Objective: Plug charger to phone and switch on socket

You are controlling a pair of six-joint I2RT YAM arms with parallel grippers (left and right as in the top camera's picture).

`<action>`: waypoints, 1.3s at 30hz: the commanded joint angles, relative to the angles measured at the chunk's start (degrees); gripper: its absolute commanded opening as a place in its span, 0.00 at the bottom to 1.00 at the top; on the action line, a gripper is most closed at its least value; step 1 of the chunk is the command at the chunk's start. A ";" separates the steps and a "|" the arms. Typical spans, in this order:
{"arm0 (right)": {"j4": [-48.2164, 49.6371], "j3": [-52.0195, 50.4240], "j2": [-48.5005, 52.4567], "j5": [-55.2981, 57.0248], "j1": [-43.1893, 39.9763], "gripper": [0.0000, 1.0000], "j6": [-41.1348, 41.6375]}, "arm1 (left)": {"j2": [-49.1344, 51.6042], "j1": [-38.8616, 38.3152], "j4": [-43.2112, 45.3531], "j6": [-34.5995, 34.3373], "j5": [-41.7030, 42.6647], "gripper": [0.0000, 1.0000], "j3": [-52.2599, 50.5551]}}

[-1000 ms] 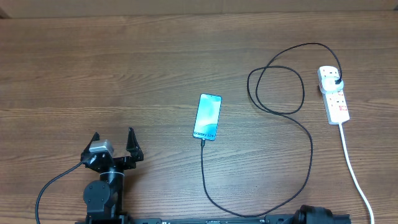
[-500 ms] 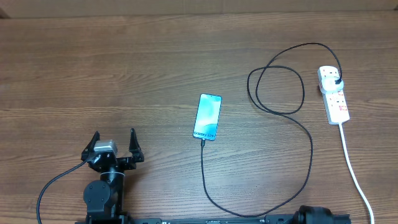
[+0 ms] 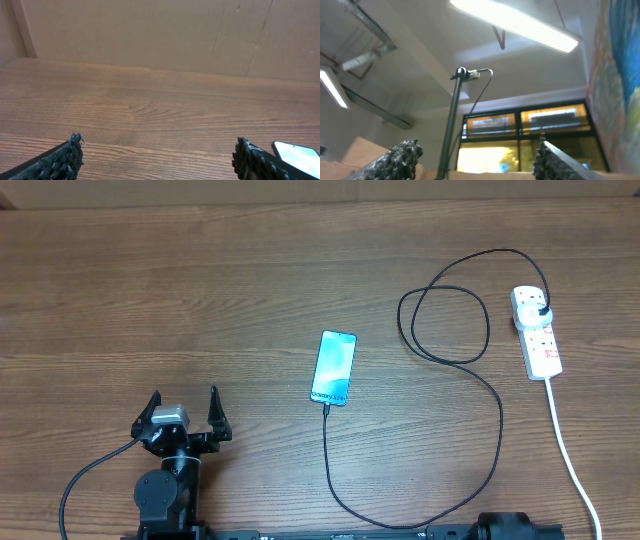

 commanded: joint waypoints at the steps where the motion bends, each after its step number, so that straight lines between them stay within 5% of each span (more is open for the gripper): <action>1: 0.17 -0.33 -0.15 1.07 0.72 0.91 -1.99 | -0.50 0.35 0.04 1.92 0.63 1.00 -0.22; 3: 0.83 -0.35 -0.15 1.09 0.70 1.00 -2.49 | -0.50 0.35 0.04 1.92 0.63 1.00 -0.22; 39: 11.23 -8.07 -0.11 4.48 -0.96 1.00 1.14 | -0.50 0.35 0.04 1.92 0.63 1.00 -0.22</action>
